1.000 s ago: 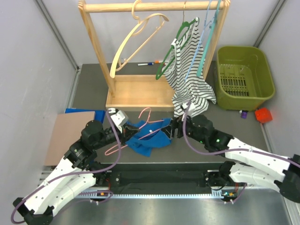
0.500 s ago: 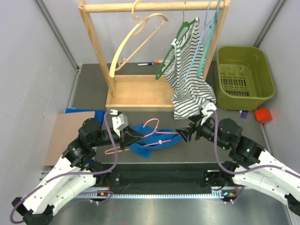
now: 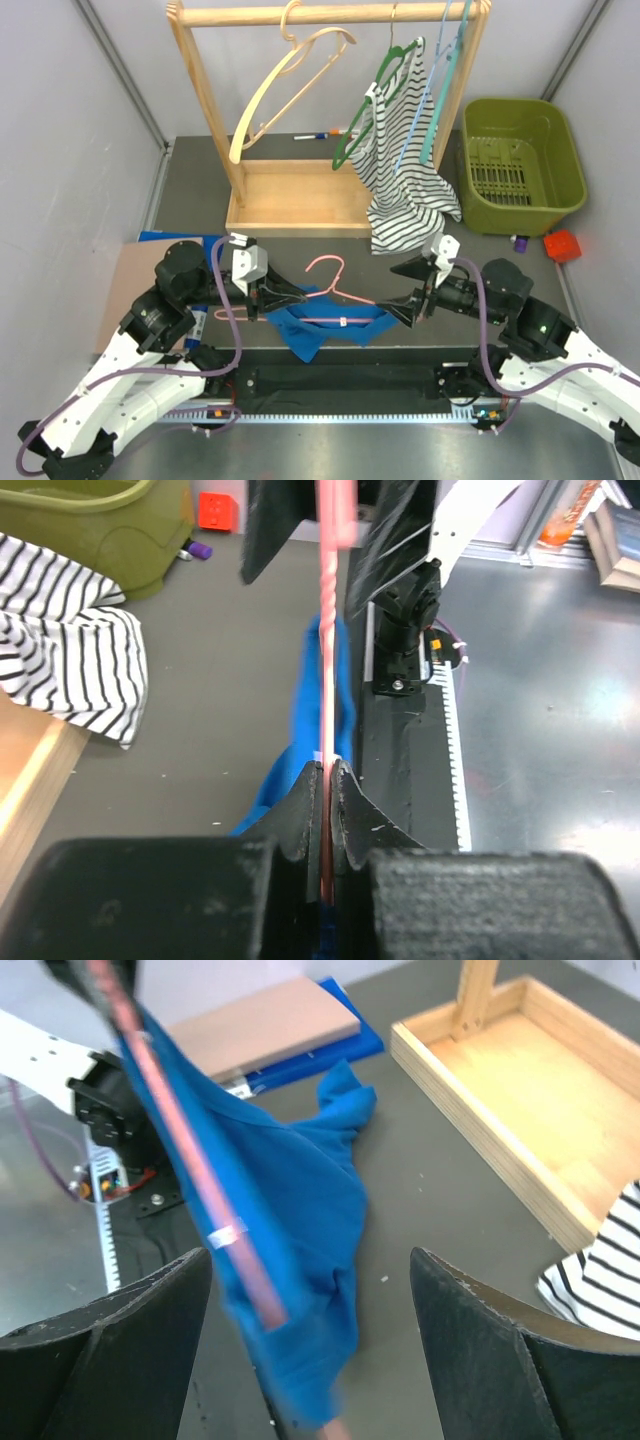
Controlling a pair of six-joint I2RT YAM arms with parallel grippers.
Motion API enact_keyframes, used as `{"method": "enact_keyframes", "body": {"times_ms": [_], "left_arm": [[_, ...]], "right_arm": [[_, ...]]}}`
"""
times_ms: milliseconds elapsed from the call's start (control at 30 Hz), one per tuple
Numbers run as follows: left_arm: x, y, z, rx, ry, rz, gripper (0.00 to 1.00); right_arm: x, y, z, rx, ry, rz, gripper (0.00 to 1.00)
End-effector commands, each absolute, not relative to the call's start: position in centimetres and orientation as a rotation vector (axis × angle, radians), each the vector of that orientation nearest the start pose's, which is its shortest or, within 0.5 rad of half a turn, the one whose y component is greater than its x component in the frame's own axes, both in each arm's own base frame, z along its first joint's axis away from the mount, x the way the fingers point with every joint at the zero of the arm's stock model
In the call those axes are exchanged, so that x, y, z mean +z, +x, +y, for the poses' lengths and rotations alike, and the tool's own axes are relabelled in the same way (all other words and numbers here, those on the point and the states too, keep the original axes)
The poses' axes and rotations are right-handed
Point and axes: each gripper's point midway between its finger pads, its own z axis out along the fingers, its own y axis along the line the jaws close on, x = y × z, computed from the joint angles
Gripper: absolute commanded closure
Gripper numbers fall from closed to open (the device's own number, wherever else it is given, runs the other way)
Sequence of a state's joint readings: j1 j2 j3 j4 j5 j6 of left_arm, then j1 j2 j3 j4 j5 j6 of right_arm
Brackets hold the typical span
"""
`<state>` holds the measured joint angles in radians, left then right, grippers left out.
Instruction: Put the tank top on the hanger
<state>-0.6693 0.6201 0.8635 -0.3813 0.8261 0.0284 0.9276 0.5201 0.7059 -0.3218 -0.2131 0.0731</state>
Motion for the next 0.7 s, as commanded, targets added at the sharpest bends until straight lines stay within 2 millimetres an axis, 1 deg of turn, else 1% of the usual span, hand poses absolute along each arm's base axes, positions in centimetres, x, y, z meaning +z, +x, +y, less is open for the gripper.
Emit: {"method": "enact_keyframes", "body": {"times_ms": [0, 67, 167, 200, 233, 333, 433, 500, 533, 600, 633, 667], "left_arm": [[33.8, 9.0, -23.0, -1.099, 1.209, 1.271, 1.00], [33.7, 9.2, -22.9, -1.082, 1.207, 1.279, 1.00], [33.5, 9.4, -22.8, -1.064, 1.210, 1.288, 1.00], [33.6, 9.3, -22.8, -1.069, 1.215, 1.283, 1.00], [33.8, 9.1, -22.8, -1.072, 1.216, 1.274, 1.00], [34.5, 8.8, -22.5, -1.062, 1.212, 1.250, 1.00], [35.0, 8.8, -22.2, -1.039, 1.211, 1.240, 1.00], [35.2, 8.6, -22.1, -1.038, 1.217, 1.237, 1.00], [35.2, 8.6, -22.1, -1.037, 1.218, 1.237, 1.00], [35.3, 8.5, -22.0, -1.034, 1.220, 1.233, 1.00], [35.5, 8.4, -21.9, -1.034, 1.222, 1.225, 1.00], [35.6, 8.3, -21.9, -1.035, 1.222, 1.223, 1.00]], "right_arm": [[29.7, 10.1, 22.9, 0.992, -0.945, 1.429, 0.21], [29.4, 9.6, 22.8, 1.007, -0.963, 1.444, 0.21], [29.1, 9.0, 23.3, 1.046, -0.995, 1.439, 0.23], [28.9, 9.0, 23.4, 1.044, -1.001, 1.453, 0.23], [28.0, 9.5, 23.7, 1.026, -1.005, 1.494, 0.24], [26.4, 10.1, 24.4, 0.998, -1.044, 1.576, 0.27], [25.4, 10.3, 25.0, 0.979, -1.064, 1.617, 0.30], [25.1, 10.0, 25.2, 0.976, -1.075, 1.621, 0.31], [24.7, 10.5, 25.1, 0.944, -1.063, 1.643, 0.32], [24.6, 10.3, 25.2, 0.933, -1.069, 1.650, 0.33], [24.4, 10.5, 25.2, 0.918, -1.065, 1.660, 0.35], [24.4, 10.4, 25.2, 0.919, -1.067, 1.659, 0.42]]}}
